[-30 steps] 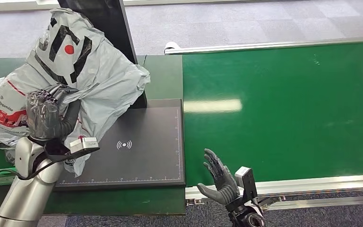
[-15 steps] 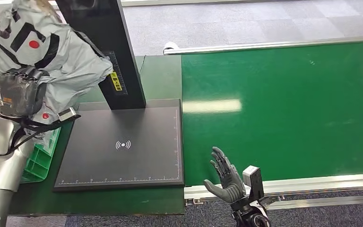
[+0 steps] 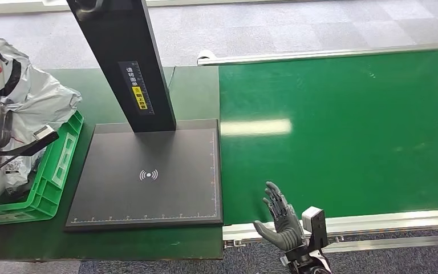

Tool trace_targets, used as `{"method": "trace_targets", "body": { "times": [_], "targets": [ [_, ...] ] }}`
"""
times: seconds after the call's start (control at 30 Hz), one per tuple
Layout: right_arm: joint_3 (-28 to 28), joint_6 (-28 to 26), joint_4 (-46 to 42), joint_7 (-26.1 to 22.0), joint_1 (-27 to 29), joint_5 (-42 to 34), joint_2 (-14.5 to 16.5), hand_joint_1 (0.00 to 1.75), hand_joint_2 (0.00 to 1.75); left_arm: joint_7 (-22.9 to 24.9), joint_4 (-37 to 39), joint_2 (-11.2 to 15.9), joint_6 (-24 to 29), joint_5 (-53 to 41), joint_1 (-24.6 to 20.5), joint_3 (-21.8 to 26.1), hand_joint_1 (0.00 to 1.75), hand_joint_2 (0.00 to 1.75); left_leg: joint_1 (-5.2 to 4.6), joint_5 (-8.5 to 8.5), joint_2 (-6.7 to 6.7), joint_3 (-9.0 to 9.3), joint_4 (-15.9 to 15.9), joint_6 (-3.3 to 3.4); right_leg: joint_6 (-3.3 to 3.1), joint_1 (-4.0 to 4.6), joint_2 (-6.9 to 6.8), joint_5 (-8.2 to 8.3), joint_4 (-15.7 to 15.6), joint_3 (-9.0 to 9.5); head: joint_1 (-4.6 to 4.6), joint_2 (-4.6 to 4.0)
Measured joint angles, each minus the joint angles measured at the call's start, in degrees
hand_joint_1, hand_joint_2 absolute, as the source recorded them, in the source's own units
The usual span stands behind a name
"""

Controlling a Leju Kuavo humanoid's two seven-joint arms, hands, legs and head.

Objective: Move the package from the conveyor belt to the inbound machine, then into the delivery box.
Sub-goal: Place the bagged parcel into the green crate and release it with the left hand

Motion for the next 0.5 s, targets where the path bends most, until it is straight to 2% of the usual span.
{"method": "trace_targets", "body": {
  "times": [0.2, 0.5],
  "targets": [
    [0.0, 0.0, 0.1, 0.0, -0.5, 0.4, 0.0, 0.0, 1.75, 1.4, 2.4, 2.1, 0.1, -2.0, 1.4, 2.1, 1.75, 1.75, 0.01, 0.0, -0.02, -0.01, 0.0, -0.02, -0.04, 0.01, -0.02, -0.03, 0.0, -0.01, 0.01, 0.0],
    [0.2, 0.0, 0.2, 0.0, -0.9, 0.5, 0.1, 0.0, 1.75, 3.6, 4.0, 2.9, 0.0, -5.1, 2.2, 3.6, 1.75, 1.75, 0.0, -0.01, 0.0, -0.02, 0.0, -0.02, -0.04, 0.0, 0.0, -0.03, 0.0, -0.01, 0.01, 0.0]
  ]
}}
